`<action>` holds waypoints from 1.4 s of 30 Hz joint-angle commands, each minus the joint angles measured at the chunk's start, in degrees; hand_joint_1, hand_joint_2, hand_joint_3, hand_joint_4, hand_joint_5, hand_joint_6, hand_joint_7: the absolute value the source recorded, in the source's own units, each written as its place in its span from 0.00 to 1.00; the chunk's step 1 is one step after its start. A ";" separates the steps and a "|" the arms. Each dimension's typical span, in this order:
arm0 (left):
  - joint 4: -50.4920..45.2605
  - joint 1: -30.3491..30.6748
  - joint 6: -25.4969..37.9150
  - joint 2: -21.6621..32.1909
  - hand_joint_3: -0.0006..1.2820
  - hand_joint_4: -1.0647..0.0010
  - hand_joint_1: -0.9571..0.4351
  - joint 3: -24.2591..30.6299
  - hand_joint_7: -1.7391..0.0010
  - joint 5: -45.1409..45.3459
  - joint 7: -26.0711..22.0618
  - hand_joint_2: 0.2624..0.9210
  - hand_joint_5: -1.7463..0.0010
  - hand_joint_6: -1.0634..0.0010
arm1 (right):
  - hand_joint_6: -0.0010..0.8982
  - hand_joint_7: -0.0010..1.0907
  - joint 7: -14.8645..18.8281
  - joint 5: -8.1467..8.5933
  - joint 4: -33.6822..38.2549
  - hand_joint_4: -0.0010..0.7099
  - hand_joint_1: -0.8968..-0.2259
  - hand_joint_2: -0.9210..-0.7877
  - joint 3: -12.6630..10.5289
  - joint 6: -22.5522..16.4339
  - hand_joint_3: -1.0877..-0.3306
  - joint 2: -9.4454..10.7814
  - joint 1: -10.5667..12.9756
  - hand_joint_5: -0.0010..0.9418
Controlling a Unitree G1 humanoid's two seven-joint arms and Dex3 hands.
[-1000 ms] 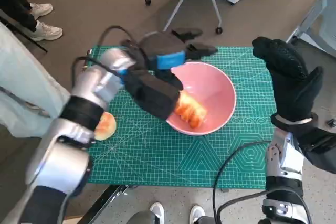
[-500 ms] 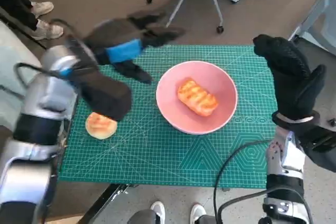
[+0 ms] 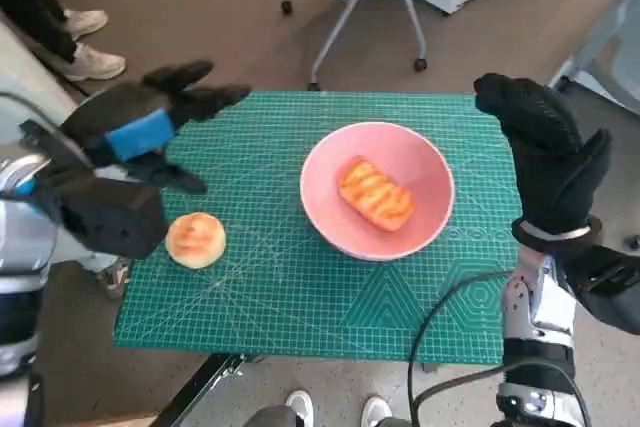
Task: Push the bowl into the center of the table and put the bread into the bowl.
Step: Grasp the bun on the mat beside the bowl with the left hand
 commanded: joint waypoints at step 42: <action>6.93 5.93 11.18 -3.11 0.00 0.96 0.25 -7.17 1.00 3.92 -1.62 0.75 1.00 0.81 | 0.23 0.19 1.42 0.29 -0.30 0.26 0.32 0.00 -0.36 2.47 0.39 -1.23 0.30 0.00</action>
